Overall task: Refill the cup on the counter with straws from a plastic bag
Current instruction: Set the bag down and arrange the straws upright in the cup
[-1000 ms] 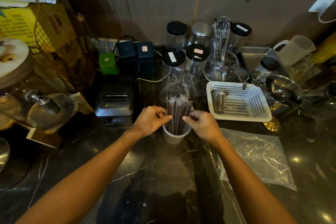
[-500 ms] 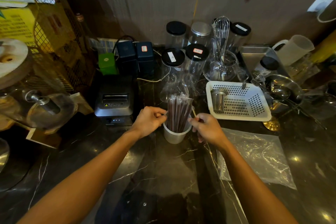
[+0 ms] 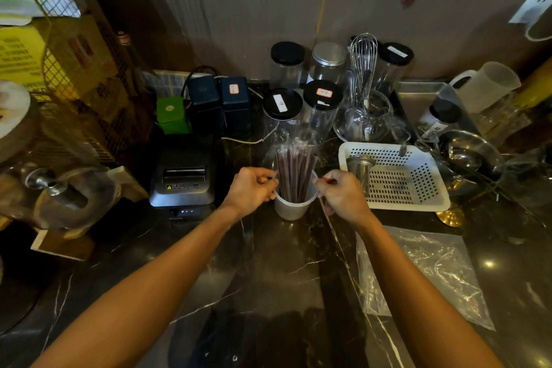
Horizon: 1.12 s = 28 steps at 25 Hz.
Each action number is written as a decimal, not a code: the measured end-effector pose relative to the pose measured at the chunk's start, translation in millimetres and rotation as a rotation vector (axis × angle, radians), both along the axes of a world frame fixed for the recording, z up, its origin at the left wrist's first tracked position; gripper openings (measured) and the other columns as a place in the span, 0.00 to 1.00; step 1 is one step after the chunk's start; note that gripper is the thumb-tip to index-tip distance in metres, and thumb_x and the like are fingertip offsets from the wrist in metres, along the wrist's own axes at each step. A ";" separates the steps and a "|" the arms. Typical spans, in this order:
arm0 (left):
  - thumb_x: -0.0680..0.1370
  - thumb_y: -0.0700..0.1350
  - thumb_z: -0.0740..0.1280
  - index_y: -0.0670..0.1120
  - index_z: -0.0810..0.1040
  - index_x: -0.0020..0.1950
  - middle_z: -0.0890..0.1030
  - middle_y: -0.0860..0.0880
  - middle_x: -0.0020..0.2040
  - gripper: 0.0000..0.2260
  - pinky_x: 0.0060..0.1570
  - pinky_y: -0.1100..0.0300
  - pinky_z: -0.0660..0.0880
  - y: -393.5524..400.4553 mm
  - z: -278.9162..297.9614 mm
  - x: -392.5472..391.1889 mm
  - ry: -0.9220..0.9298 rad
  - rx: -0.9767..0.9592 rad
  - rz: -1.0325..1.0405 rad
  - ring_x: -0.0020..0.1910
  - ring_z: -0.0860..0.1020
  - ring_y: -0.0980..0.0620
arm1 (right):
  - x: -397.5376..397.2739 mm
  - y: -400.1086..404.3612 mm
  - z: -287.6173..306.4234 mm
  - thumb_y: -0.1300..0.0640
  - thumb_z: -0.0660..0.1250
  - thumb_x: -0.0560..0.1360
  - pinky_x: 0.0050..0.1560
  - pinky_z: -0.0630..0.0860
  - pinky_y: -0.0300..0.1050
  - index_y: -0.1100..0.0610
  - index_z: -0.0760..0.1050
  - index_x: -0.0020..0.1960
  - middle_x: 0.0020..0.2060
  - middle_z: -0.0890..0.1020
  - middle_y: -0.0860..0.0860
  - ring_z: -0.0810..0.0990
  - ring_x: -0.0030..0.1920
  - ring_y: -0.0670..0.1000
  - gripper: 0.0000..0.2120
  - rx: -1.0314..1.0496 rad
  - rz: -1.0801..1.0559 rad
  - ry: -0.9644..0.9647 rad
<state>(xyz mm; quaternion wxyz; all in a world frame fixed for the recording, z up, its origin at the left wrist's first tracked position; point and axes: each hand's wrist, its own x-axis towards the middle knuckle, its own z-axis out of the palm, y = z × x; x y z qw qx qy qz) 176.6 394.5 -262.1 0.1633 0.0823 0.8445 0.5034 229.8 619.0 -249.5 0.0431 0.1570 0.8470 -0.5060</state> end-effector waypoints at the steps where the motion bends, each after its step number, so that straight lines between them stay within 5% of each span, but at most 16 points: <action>1: 0.82 0.42 0.68 0.42 0.79 0.68 0.86 0.48 0.41 0.15 0.40 0.68 0.80 2.0 1.1 -4.1 -0.004 0.004 0.010 0.40 0.84 0.58 | -5.1 0.4 0.2 0.53 0.68 0.83 0.26 0.78 0.40 0.62 0.80 0.45 0.29 0.82 0.52 0.79 0.23 0.46 0.13 0.013 -0.004 0.003; 12: 0.83 0.44 0.66 0.52 0.81 0.63 0.86 0.47 0.43 0.10 0.55 0.51 0.83 15.6 -6.5 -23.4 -0.027 0.017 0.077 0.46 0.85 0.51 | -28.1 4.9 -9.5 0.57 0.68 0.83 0.25 0.75 0.37 0.64 0.78 0.47 0.35 0.82 0.57 0.76 0.22 0.44 0.10 -0.081 -0.068 0.008; 19: 0.83 0.45 0.68 0.47 0.80 0.68 0.85 0.50 0.40 0.14 0.59 0.48 0.82 21.6 -14.8 -20.6 -0.006 0.062 0.067 0.42 0.84 0.57 | -23.7 10.7 -20.3 0.56 0.66 0.84 0.30 0.79 0.42 0.62 0.78 0.52 0.44 0.85 0.63 0.80 0.29 0.50 0.08 -0.087 -0.103 -0.046; 28: 0.83 0.44 0.67 0.45 0.78 0.71 0.85 0.47 0.40 0.16 0.58 0.49 0.82 27.1 -14.6 -19.7 -0.004 0.045 0.101 0.41 0.84 0.56 | -21.1 5.5 -18.8 0.55 0.66 0.84 0.28 0.78 0.39 0.63 0.78 0.52 0.40 0.84 0.57 0.80 0.30 0.49 0.10 -0.072 -0.137 -0.036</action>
